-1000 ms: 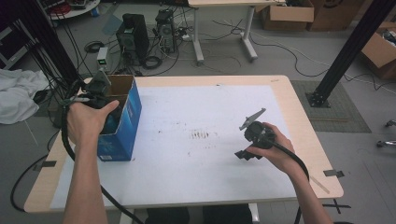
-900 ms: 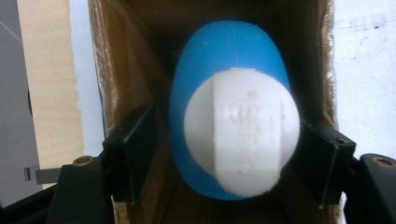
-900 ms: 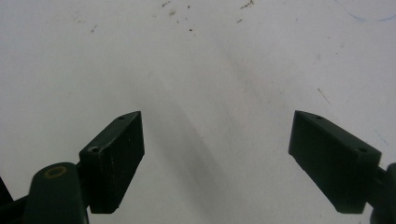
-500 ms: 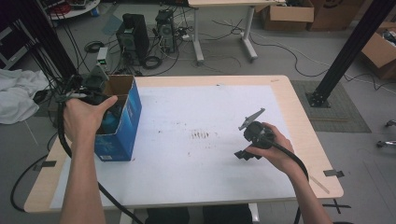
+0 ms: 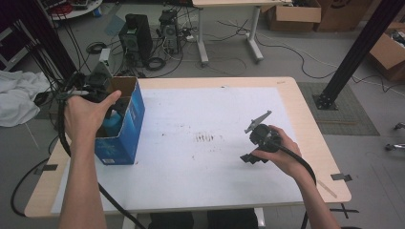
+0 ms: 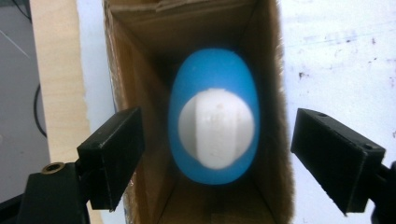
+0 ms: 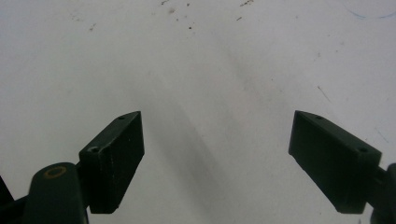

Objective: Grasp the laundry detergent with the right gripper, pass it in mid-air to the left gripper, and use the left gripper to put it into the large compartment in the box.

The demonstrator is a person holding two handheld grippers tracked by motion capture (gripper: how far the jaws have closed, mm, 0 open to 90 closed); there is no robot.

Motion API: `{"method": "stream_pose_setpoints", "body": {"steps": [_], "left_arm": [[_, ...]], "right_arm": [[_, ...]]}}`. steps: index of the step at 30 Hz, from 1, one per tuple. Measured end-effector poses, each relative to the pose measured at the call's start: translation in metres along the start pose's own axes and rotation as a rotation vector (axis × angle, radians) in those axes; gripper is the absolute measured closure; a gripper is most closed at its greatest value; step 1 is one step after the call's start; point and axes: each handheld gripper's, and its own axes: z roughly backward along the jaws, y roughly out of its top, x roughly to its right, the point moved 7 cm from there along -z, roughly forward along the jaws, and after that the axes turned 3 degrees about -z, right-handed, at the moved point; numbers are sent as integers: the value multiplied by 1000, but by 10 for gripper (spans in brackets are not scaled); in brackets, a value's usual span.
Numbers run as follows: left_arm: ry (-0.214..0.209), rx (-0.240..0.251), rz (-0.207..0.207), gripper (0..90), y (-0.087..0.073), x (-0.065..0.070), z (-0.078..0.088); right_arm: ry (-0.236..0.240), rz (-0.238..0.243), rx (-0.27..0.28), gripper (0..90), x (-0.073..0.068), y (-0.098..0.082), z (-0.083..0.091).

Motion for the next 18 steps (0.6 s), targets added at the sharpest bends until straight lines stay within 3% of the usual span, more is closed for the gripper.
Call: {"method": "stream_pose_setpoints", "body": {"steps": [10, 18], "left_arm": [[-8, 39, -100, 177, 20, 23, 37], [-41, 55, -151, 175, 34, 44, 51]], "right_arm": [[0, -9, -4, 174, 0, 0, 1], [-2, -11, -3, 168, 1, 0, 3]]}}
